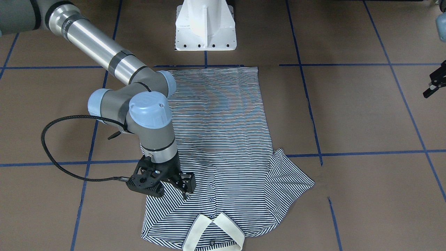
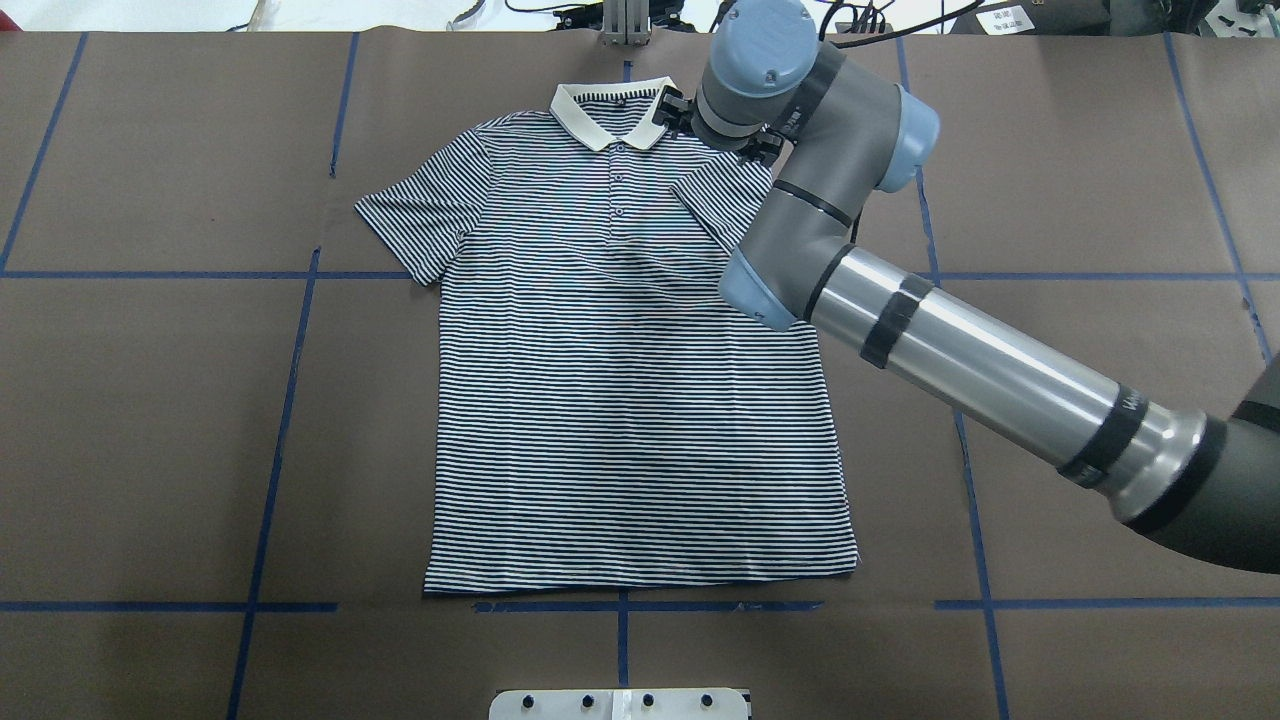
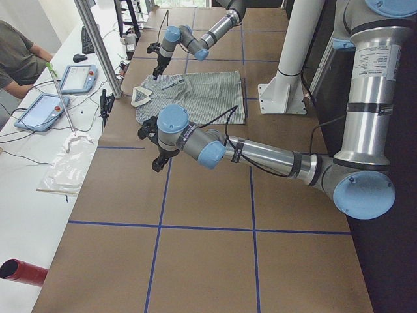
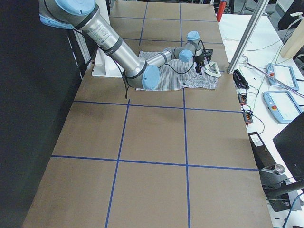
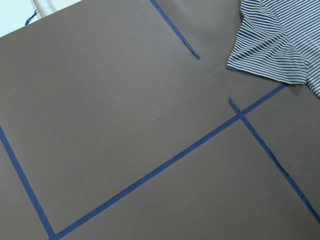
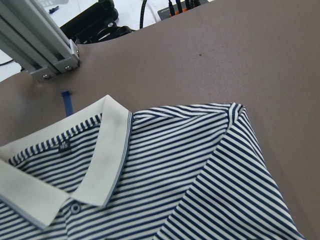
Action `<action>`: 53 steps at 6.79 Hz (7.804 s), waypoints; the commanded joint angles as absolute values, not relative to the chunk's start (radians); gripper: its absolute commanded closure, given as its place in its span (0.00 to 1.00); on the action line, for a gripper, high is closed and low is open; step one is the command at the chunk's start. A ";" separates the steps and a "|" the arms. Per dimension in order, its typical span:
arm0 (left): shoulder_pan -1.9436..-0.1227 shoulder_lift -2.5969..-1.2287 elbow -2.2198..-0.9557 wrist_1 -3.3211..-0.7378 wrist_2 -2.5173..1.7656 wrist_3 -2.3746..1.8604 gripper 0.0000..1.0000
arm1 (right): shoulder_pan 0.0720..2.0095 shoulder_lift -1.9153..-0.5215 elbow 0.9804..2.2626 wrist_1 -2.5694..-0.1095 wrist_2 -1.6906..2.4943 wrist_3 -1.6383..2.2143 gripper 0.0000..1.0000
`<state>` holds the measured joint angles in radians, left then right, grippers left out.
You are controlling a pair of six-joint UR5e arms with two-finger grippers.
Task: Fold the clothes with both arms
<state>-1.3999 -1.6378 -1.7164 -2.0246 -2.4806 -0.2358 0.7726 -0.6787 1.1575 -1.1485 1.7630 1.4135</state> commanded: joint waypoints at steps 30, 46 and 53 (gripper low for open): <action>-0.808 -2.556 -0.857 -2.209 -1.899 -1.158 0.55 | 0.788 -1.069 1.704 -1.163 1.876 1.450 0.00; -0.775 -2.109 -1.585 -2.217 -2.120 -1.269 0.12 | 0.192 -1.460 2.045 -1.425 1.545 2.009 0.46; -0.656 -1.914 -1.861 -2.197 -1.977 -1.501 0.03 | 0.192 -1.459 2.151 -1.424 1.554 2.016 1.00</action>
<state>-0.7334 -2.0230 -1.7301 -2.2064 -2.0686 -1.4087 0.1915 -1.4566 2.1294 -1.4224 1.5528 2.0167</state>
